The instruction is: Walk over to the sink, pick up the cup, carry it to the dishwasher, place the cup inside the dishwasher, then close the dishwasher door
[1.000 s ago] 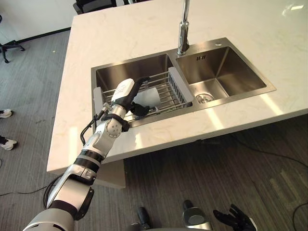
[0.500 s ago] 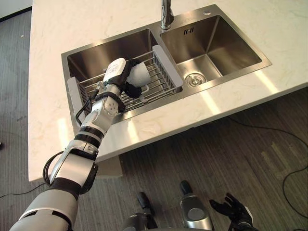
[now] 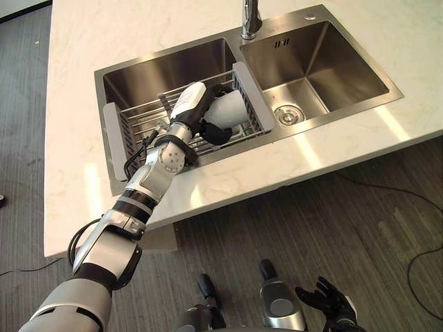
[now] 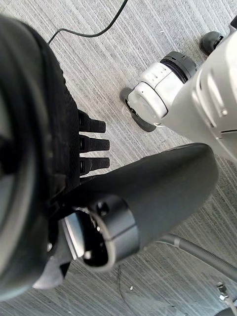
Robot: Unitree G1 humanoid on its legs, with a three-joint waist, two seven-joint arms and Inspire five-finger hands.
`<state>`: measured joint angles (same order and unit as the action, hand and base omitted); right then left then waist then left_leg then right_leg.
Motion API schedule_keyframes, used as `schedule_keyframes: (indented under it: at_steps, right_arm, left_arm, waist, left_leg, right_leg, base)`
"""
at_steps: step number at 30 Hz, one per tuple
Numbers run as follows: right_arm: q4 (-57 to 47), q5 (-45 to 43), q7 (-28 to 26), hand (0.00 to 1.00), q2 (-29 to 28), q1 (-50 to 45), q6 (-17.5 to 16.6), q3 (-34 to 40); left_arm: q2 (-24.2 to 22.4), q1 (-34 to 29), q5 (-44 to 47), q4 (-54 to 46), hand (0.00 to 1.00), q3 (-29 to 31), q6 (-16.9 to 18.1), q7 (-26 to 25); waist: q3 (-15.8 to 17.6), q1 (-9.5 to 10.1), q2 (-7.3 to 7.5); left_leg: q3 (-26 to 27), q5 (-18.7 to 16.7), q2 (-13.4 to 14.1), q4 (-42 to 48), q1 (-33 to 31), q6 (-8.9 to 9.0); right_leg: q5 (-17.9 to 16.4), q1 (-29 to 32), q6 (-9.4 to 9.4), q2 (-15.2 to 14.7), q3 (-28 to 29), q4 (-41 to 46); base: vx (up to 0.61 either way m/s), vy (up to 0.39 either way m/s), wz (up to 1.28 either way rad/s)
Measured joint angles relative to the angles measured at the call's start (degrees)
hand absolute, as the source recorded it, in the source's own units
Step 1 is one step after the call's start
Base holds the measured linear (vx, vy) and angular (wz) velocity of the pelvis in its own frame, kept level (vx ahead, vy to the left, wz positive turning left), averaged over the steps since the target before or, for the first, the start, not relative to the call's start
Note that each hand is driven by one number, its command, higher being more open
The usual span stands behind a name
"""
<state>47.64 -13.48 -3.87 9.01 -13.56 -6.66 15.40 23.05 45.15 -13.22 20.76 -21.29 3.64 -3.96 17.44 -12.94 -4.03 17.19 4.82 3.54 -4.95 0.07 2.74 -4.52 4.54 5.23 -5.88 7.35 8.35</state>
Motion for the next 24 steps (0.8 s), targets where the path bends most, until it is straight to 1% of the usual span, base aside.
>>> schedule_keyframes:
  at_steps: [2,3,6,7,10,12,14,16,18,19,21,24]
  right_arm:
    - [0.01,0.0,0.06,0.9,-0.03,-0.37,0.0,0.01]
    - [-0.24,0.01,0.05,0.9,-0.06,-0.36,-0.03,0.0]
    - [-0.53,0.02,0.12,0.9,-0.02,-0.37,-0.14,0.01]
    - [-0.5,0.03,0.12,0.9,-0.04,-0.43,-0.13,0.0]
    - [-0.33,0.04,0.11,0.9,-0.05,-0.56,-0.13,0.0]
    - [0.07,0.04,0.05,0.9,-0.16,-0.56,-0.13,-0.02]
    - [0.73,0.04,0.05,0.9,-0.53,-0.62,-0.11,-0.01]
    - [1.19,0.04,0.05,0.9,-0.6,-0.67,-0.1,-0.02]
    - [1.3,0.04,0.05,0.9,-0.77,-0.71,-0.1,-0.02]
    - [1.3,0.04,0.04,0.9,-0.77,-0.72,-0.1,-0.01]
    - [1.31,0.03,0.05,0.9,-0.77,-0.89,-0.1,-0.01]
    - [1.45,0.02,0.05,0.9,-0.78,-1.12,-0.1,-0.02]
  left_arm:
    - [-1.97,-2.47,2.96,-6.0,0.3,0.02,0.84,-0.38]
    - [-2.61,-4.01,4.28,-9.28,0.3,0.04,1.64,-0.85]
    - [-3.78,-7.55,6.44,-14.5,0.3,0.86,3.26,-1.06]
    - [-4.23,-9.78,8.08,-16.83,0.3,1.46,4.06,-1.09]
    - [-4.95,-13.17,11.13,-19.34,0.3,3.52,5.53,-1.11]
    - [-6.19,-15.01,12.8,-20.6,0.3,5.54,5.56,-1.24]
    - [-7.01,-19.27,16.99,-23.28,0.3,8.34,5.93,-2.54]
    - [-8.17,-21.53,19.45,-24.0,0.3,9.83,6.36,-2.99]
    - [-9.95,-25.75,25.87,-26.05,0.3,11.36,7.11,-3.23]
    - [-10.4,-26.9,27.21,-26.57,0.3,11.59,7.19,-3.27]
    - [-11.33,-31.31,31.33,-27.97,0.3,11.94,7.35,-2.99]
    - [-12.44,-35.16,33.04,-28.96,0.3,12.03,7.35,-2.54]
  waist:
    - [-0.02,1.16,0.03]
    - [-0.03,1.33,0.05]
    - [-0.14,1.99,0.11]
    - [-0.33,2.04,0.18]
    - [-0.97,2.49,0.42]
    - [-1.29,2.66,0.73]
    - [-2.69,2.98,1.43]
    - [-3.4,3.56,1.9]
    - [-4.06,4.41,2.56]
    - [-4.39,4.56,2.63]
    - [-5.27,5.41,2.84]
    - [-6.31,6.13,2.85]
  left_leg:
    - [-0.55,-0.12,-0.09,0.0,0.67,-0.18]
    - [-1.09,-0.1,-0.19,0.0,0.75,-0.34]
    - [-1.35,-0.03,-0.34,-0.01,1.21,-0.46]
    - [-1.65,-0.01,-0.44,-0.01,1.65,-0.49]
    - [-2.02,0.06,-0.54,-0.01,1.98,-0.59]
    - [-2.35,0.15,-0.56,-0.01,2.11,-0.71]
    - [-2.47,0.17,-0.57,0.0,2.11,-0.73]
    - [-2.51,0.17,-0.57,0.0,2.44,-0.73]
    - [-2.73,0.16,-0.56,0.0,3.02,-0.73]
    - [-2.82,0.15,-0.57,0.0,3.02,-0.73]
    - [-2.94,0.08,-0.58,-0.01,3.82,-0.73]
    - [-3.01,-0.4,-0.57,-0.02,4.31,-0.42]
  right_leg:
    - [-0.04,-1.18,0.03,-0.16,-0.74,-0.4]
    - [-0.07,-1.61,0.04,-0.27,-1.25,-0.58]
    - [-0.18,-2.05,0.18,-0.42,-1.39,-0.51]
    - [-0.22,-2.6,0.23,-0.52,-1.62,-0.52]
    - [-0.22,-3.09,0.24,-0.67,-1.91,-0.5]
    - [-0.23,-3.43,0.26,-0.75,-2.27,-0.54]
    - [-0.25,-3.55,0.28,-0.71,-2.45,-0.66]
    - [-0.25,-3.92,0.28,-0.71,-2.5,-0.74]
    - [-0.26,-4.79,0.28,-0.73,-2.72,-1.07]
    - [-0.26,-4.88,0.28,-0.74,-2.81,-1.13]
    - [-0.27,-5.68,0.27,-0.79,-2.95,-1.33]
    - [-0.37,-6.17,0.27,-0.85,-3.02,-1.38]
  base:
    - [-0.03,-0.012,0.17]
    - [-0.05,-0.006,0.16]
    - [-0.05,-0.003,0.06]
    - [-0.04,-0.005,0.06]
    - [-0.03,-0.005,0.06]
    - [-0.02,-0.008,0.08]
    - [0.0,-0.006,0.02]
    - [0.0,0.0,0.0]
    - [-0.01,-0.01,0.05]
    - [-0.03,-0.006,0.06]
    - [-0.02,-0.003,0.02]
    - [-0.05,-0.005,0.01]
